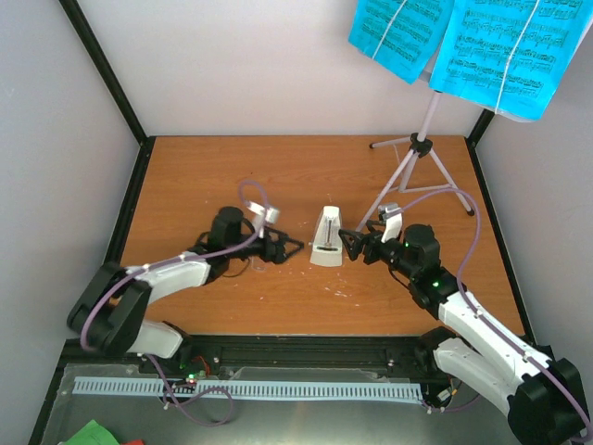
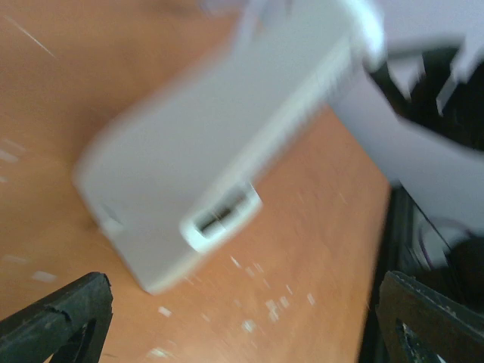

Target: Pack up the instrument practice props

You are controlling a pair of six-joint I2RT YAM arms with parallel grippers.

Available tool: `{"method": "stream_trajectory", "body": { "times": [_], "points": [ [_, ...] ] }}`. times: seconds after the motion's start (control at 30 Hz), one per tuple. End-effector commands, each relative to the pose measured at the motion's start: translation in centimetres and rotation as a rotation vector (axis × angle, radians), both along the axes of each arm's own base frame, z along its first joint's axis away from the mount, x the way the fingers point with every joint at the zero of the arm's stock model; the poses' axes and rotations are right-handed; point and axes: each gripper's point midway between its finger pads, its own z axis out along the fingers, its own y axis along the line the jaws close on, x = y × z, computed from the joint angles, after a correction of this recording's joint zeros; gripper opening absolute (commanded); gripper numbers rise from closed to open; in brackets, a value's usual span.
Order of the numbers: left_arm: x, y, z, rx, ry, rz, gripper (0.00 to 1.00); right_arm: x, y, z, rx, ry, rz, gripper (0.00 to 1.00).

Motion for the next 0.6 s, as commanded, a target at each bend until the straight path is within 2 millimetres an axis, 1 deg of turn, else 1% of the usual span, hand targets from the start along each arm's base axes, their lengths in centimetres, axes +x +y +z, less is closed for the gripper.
{"method": "stream_trajectory", "body": {
  "times": [0.0,0.03,0.1,0.13,0.2,0.27,0.33,0.37,0.43,0.47,0.57],
  "points": [
    [6.0,6.5,2.3,0.09,0.019,0.379,0.98,-0.4,-1.3,0.1,-0.069,-0.023,-0.041,1.0],
    [6.9,8.0,1.9,0.131,0.037,0.442,0.98,-0.3,-1.6,0.6,-0.08,-0.044,-0.054,1.0],
    [8.0,10.5,0.4,0.227,0.096,0.535,0.99,-0.1,-2.2,1.8,-0.105,-0.095,-0.084,1.0],
    [8.6,11.4,-0.2,0.263,0.116,0.567,0.99,0.0,-2.6,2.4,-0.12,-0.126,-0.102,1.0],
    [9.4,12.6,-1.6,0.326,0.159,0.607,0.98,0.3,-3.3,3.3,-0.141,-0.176,-0.139,1.0],
    [10.1,13.2,-2.6,0.381,0.184,0.633,0.93,0.6,-3.8,3.9,-0.148,-0.208,-0.17,1.0],
    [10.6,13.7,-3.6,0.423,0.194,0.651,0.86,0.7,-4.0,4.2,-0.138,-0.224,-0.19,1.0],
    [10.9,14.0,-4.1,0.447,0.191,0.668,0.77,0.7,-4.0,4.3,-0.125,-0.23,-0.192,1.0],
    [11.1,14.4,-5.1,0.498,0.214,0.672,0.63,0.6,-3.9,4.1,-0.108,-0.234,-0.189,1.0],
    [11.2,14.4,-5.5,0.512,0.222,0.664,0.6,0.5,-3.8,3.9,-0.105,-0.233,-0.178,1.0],
    [11.5,14.2,-6.3,0.532,0.242,0.644,0.59,0.5,-3.8,3.0,-0.116,-0.221,-0.175,1.0]
  ]
}}
